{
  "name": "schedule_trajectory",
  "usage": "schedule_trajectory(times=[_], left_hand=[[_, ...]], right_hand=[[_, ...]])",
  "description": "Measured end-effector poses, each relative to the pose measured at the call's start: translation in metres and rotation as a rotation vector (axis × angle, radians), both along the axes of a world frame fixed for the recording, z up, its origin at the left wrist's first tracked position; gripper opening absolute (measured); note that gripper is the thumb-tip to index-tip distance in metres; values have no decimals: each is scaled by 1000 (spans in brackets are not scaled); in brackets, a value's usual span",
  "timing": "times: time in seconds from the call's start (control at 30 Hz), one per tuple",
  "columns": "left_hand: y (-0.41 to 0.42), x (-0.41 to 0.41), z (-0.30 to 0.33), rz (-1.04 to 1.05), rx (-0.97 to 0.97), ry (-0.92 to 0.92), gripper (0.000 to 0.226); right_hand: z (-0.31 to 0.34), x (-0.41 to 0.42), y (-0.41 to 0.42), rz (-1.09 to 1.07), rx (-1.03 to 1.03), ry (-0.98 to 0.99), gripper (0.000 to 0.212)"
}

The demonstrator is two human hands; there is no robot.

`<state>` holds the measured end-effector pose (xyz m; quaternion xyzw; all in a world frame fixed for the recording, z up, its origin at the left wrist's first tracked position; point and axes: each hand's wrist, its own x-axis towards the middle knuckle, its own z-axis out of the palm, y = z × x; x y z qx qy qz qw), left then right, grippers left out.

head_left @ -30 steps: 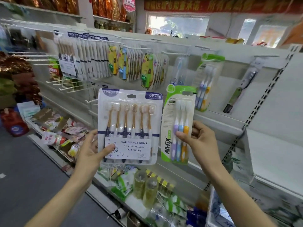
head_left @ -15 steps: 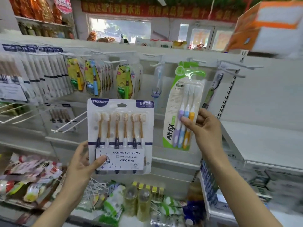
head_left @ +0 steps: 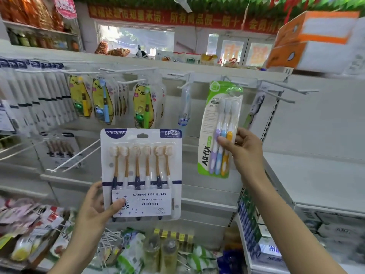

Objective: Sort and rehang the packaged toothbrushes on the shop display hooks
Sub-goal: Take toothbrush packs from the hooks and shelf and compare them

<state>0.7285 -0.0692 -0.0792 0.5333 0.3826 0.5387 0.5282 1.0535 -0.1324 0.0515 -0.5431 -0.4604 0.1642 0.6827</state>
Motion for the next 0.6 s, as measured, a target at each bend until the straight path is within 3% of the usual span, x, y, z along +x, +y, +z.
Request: schedule_trajectory(times=[0.3, 0.6], left_hand=[[-18, 19, 10, -2, 8, -61, 47], [-32, 10, -1, 27, -52, -56, 71]], right_hand=[[-4, 40, 65, -31, -63, -16, 22], [-10, 69, 103, -77, -130, -5, 4]])
